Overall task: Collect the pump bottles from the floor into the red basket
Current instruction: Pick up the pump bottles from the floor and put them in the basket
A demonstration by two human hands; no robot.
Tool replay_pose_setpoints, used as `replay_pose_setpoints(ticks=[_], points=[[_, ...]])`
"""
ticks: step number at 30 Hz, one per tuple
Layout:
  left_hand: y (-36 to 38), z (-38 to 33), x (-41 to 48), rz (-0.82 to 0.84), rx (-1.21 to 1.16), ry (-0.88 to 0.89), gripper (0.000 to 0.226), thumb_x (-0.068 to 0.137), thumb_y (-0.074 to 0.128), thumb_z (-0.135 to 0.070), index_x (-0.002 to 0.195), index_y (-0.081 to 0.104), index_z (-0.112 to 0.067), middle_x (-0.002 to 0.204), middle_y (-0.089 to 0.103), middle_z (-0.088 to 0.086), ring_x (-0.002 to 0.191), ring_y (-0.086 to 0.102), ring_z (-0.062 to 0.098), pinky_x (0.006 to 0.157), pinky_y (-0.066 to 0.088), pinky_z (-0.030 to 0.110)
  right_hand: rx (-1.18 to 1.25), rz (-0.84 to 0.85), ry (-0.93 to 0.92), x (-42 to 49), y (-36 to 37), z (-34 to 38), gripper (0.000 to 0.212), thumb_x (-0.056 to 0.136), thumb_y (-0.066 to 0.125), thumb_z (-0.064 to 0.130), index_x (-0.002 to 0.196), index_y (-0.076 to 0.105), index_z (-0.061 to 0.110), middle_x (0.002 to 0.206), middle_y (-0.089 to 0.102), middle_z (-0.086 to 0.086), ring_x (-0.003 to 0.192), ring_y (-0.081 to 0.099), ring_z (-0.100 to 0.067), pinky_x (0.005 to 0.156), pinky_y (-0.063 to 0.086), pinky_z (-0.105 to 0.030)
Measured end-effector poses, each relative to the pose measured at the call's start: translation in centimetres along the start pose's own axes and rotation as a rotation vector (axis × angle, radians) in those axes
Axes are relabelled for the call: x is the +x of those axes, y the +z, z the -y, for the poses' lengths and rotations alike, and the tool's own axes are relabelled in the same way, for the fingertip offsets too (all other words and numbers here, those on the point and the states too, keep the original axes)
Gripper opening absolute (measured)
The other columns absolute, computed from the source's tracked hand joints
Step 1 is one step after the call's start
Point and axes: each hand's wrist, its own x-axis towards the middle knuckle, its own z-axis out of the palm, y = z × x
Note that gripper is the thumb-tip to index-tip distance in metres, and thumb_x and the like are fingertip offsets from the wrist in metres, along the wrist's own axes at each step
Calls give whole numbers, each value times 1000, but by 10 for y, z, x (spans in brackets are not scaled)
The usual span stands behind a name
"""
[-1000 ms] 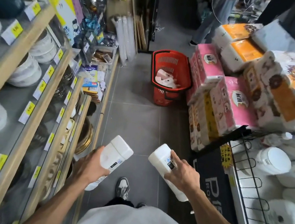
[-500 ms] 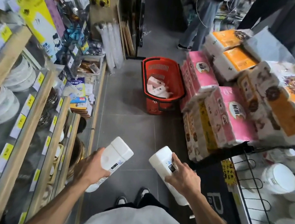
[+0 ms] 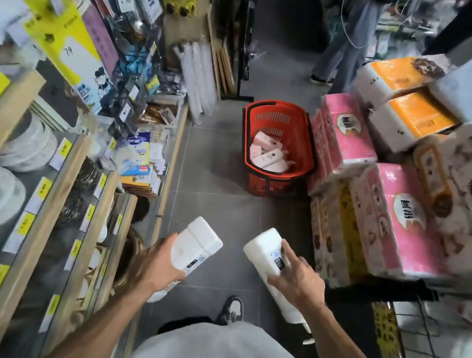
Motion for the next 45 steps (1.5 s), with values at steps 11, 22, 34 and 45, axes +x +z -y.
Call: replay_pose_setpoints(ticks=[11,22,34,45], points=[[-32,-9,79,-18,32,2,89,65,86,-41,141,42,-32,135,63,-5,112,65,28,81,52,35,31,27,3,75,-35,32,95,75,61,60,155,12,50,104,50,7,93,62,-20,82,56,-37],[-90,-13,194,7,0,71,86,61,86,-42,135,41,-36,130,65,-7,108,66,29,81,53,37,41,-7,111,148,-72,87,94,74,62,58,154,14,50,113,56,3,100,63,-24,85,54,-40],[-128,-44,291,60,92,152,78,69,85,-40,133,41,-31,132,62,-1,110,65,31,81,50,38,141,-26,202,212,-104,116,100,68,63,60,154,15,54,106,55,5,99,64,-25,77,49,-36],[-152,-108,358,52,152,139,75,72,85,-36,133,42,-32,132,64,-4,110,64,30,84,49,37,194,-36,231,289,-145,84,93,73,65,57,153,18,53,116,60,2,103,65,-26,77,48,-35]])
